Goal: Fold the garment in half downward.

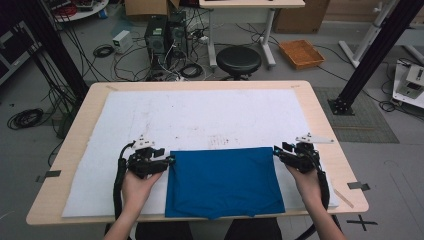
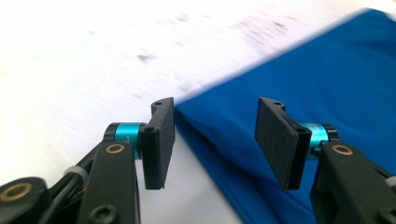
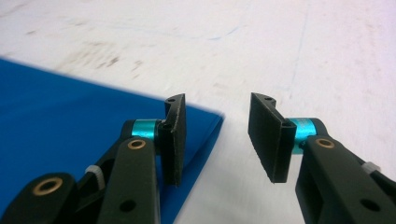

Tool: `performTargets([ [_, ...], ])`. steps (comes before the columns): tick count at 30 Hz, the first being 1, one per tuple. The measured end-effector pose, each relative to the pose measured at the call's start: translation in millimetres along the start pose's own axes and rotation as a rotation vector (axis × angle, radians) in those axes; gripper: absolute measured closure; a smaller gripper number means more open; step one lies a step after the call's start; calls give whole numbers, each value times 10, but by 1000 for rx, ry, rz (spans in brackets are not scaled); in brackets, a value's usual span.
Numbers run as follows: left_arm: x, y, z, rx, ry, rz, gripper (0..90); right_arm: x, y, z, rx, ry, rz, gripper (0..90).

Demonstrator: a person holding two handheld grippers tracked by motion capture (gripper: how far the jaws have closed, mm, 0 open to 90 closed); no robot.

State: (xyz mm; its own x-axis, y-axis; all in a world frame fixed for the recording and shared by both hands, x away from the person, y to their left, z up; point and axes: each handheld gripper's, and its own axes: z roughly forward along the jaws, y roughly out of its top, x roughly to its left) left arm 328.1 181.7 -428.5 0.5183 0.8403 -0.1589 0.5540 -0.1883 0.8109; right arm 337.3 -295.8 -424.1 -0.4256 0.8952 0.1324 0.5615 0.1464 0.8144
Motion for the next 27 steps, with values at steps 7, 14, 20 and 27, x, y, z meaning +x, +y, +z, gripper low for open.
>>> performTargets([
  [7, 134, 15, 289, 71, 50, -31, 475, -71, 63, 393, 96, -25, 33, 576],
  [14, 87, -15, 292, 95, 7, -1, 744, -59, 10, 428, 142, 11, -3, 800],
  [20, 71, -6, 282, 93, -10, 18, 873, -13, 10, 386, 109, 12, -58, 875],
  [27, 183, 133, 361, 61, 11, 17, 881, -94, 184, 482, 82, 7, -49, 879],
])
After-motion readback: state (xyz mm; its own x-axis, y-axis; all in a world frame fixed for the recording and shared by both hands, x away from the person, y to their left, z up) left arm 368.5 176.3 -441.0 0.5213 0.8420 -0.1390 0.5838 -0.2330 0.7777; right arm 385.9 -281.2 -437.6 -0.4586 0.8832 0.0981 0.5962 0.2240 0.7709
